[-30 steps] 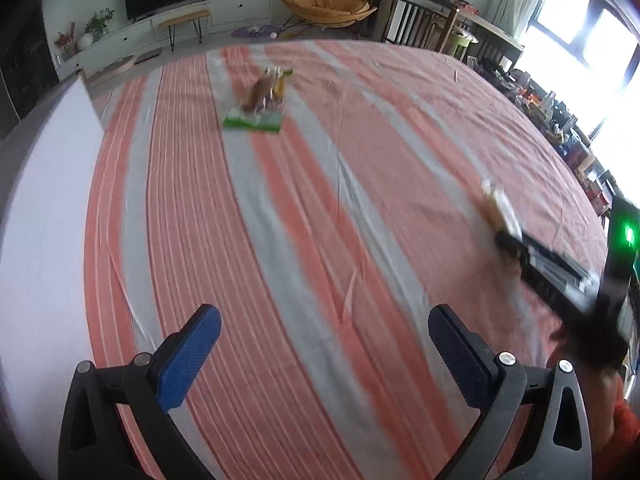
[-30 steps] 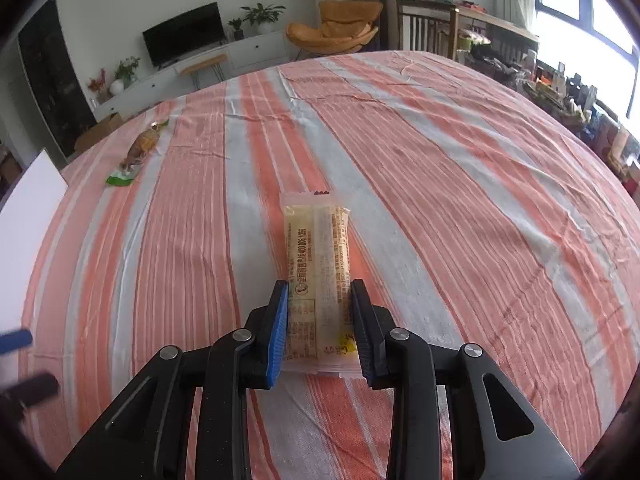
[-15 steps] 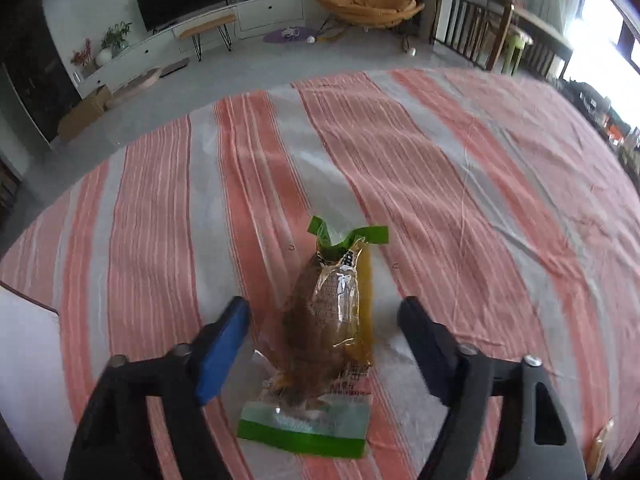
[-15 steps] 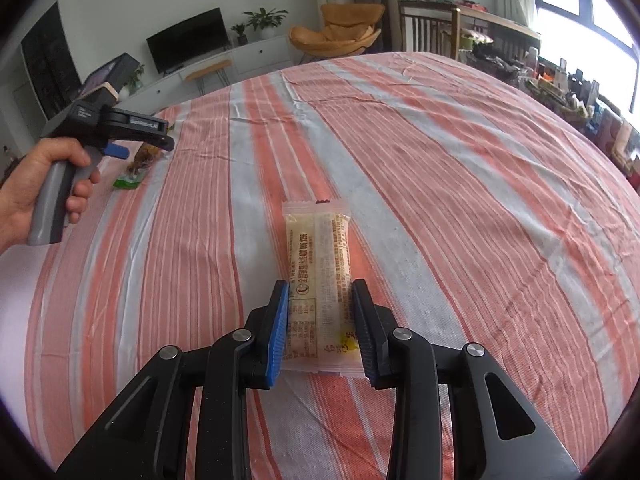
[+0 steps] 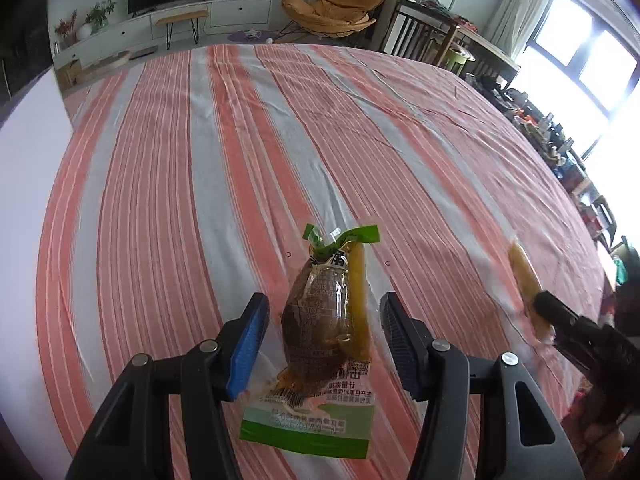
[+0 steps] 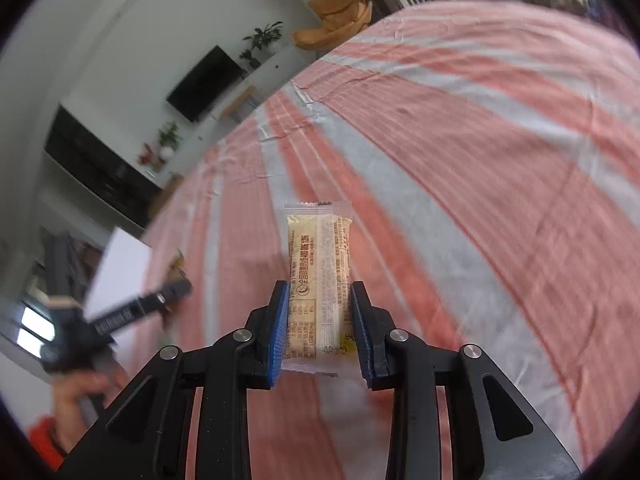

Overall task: Organize snacks
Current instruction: 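Carry both packets into the white box and open both tools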

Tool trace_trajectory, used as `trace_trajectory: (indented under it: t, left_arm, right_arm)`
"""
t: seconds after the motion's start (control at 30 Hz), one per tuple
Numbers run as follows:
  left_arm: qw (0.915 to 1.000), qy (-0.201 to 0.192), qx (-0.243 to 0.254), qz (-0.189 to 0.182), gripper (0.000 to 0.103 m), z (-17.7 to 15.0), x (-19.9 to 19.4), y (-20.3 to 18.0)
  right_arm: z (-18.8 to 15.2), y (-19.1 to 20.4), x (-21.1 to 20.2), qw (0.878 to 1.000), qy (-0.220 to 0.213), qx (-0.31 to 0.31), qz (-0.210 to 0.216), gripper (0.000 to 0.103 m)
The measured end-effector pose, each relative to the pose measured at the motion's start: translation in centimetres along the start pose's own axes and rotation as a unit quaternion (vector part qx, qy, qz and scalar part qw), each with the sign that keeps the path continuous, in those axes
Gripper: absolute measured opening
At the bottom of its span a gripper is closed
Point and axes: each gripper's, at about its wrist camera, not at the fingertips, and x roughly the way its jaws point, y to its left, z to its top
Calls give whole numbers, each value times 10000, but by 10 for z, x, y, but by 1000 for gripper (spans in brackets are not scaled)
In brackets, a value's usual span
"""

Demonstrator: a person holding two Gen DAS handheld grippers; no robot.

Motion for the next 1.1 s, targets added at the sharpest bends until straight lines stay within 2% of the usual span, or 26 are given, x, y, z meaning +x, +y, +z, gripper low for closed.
trace_trajectory:
  t: [0.07, 0.17, 0.3, 0.37, 0.43, 0.53, 0.67, 0.7, 0.73, 0.77, 0.83, 0.9, 1.0, 1.07, 1.1]
  left_arm:
    - [9995, 92, -129, -266, 57, -12, -18, 0]
    - [9977, -20, -277, -620, 57, -22, -53, 2]
    - [9923, -579, -462, -993, 57, -15, -128, 22]
    - [9902, -877, -524, -948, 57, -13, -167, 42]
    - [9899, -1142, -584, -612, 57, -14, -202, 73]
    - [9875, -1353, -776, 205, 58, -24, -242, 130]
    - [9756, -1269, -1104, 1410, 60, -52, -263, 198]
    - [9707, -1184, -1216, 1701, 64, -61, -264, 212]
    - [9659, -1104, -1351, 1911, 68, -70, -264, 224]
    - [9610, -1051, -1511, 2066, 75, -78, -267, 234]
    - [9565, -1062, -1657, 2155, 77, -91, -272, 242]
    - [9553, -1129, -1540, 2255, 80, -96, -275, 239]
    - [9484, -1289, -1163, 2653, 86, -106, -282, 217]
    - [9430, -1460, -955, 2834, 90, -103, -285, 196]
    - [9394, -1525, -948, 2921, 97, -102, -286, 187]
  right_arm:
    - [-9, -13, -9, 9959, 98, 583, 688, 31]
    - [-21, -21, -18, 9871, 179, 1101, 1149, 31]
    - [-22, 8, -31, 9843, 154, 1018, 1435, 31]
    - [-16, 42, -35, 9824, 186, 811, 1675, 31]
    - [-9, 91, -36, 9792, 271, 446, 1958, 31]
    - [-3, 189, -25, 9677, 531, -286, 2447, 31]
    - [-21, 313, 3, 9469, 932, -1226, 2824, 33]
    - [-30, 347, 13, 9411, 969, -1578, 2828, 36]
    - [-39, 370, 21, 9384, 970, -1880, 2731, 48]
    - [-50, 394, 33, 9359, 1007, -2221, 2543, 75]
    - [-67, 422, 55, 9321, 1117, -2715, 2123, 77]
    - [-80, 431, 67, 9305, 1133, -2954, 1847, 77]
    - [-89, 416, 62, 9324, 1132, -3049, 1574, 77]
    - [-94, 409, 57, 9306, 1113, -3273, 1204, 77]
    - [-98, 407, 54, 9270, 1146, -3435, 981, 77]
